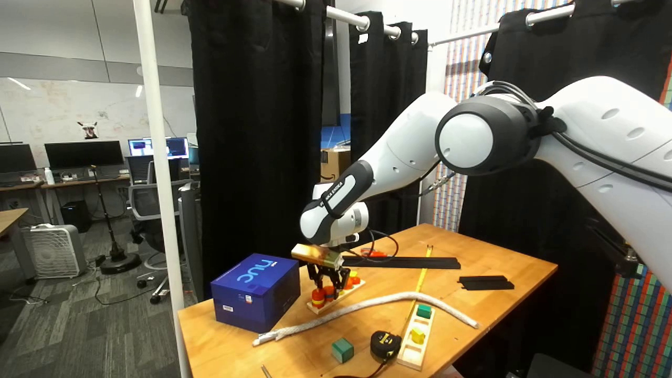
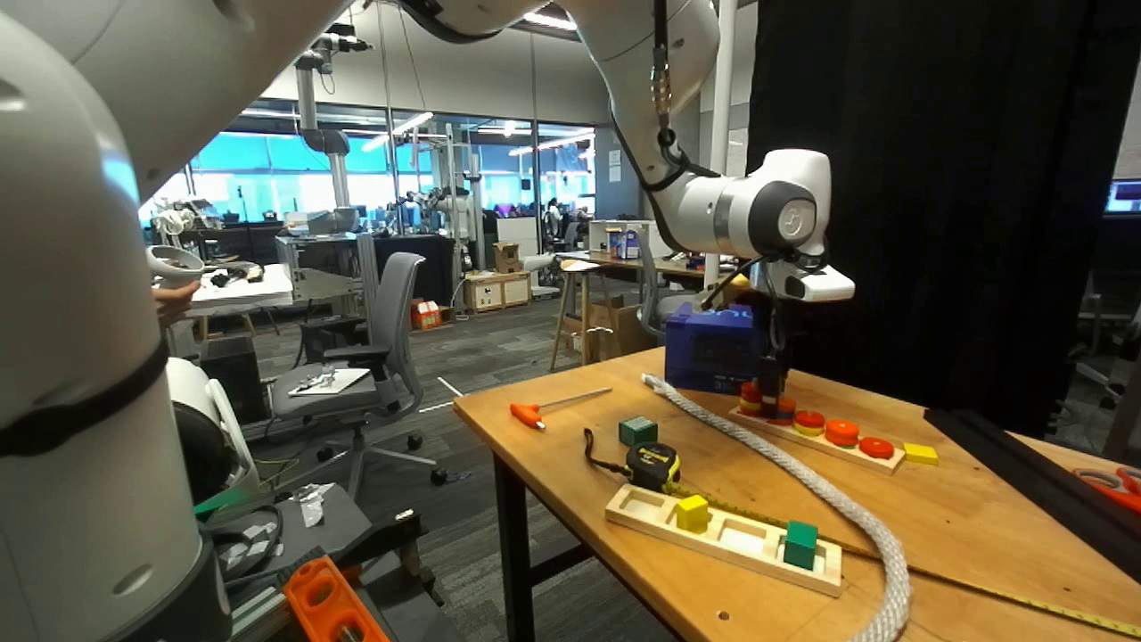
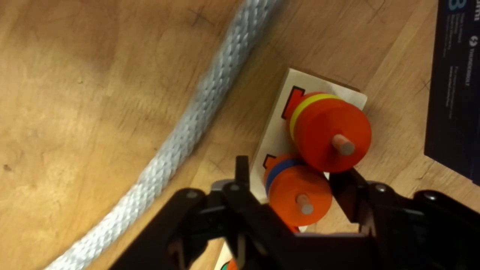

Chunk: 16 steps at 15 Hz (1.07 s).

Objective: Remove the green and orange circle from the wooden object and put them on the table.

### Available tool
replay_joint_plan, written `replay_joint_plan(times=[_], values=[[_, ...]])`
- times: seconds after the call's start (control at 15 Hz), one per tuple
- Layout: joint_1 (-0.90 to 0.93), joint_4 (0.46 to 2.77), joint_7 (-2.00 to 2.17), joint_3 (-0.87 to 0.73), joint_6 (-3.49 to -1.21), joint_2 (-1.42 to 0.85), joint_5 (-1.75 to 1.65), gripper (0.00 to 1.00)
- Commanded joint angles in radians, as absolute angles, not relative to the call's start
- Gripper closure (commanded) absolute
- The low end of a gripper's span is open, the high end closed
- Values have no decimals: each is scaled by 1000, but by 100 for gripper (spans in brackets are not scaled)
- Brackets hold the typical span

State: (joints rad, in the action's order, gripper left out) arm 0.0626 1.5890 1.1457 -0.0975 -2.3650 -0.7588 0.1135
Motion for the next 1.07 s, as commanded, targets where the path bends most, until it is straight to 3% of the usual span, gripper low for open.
replay_joint_plan(times=[0.0, 0.07, 1.0], values=[[68, 1548, 1134, -97, -2363, -775, 118, 72], [71, 1547, 1135, -98, -2363, -774, 117, 81], [110, 1555, 1149, -117, -2364, -744, 75, 79]])
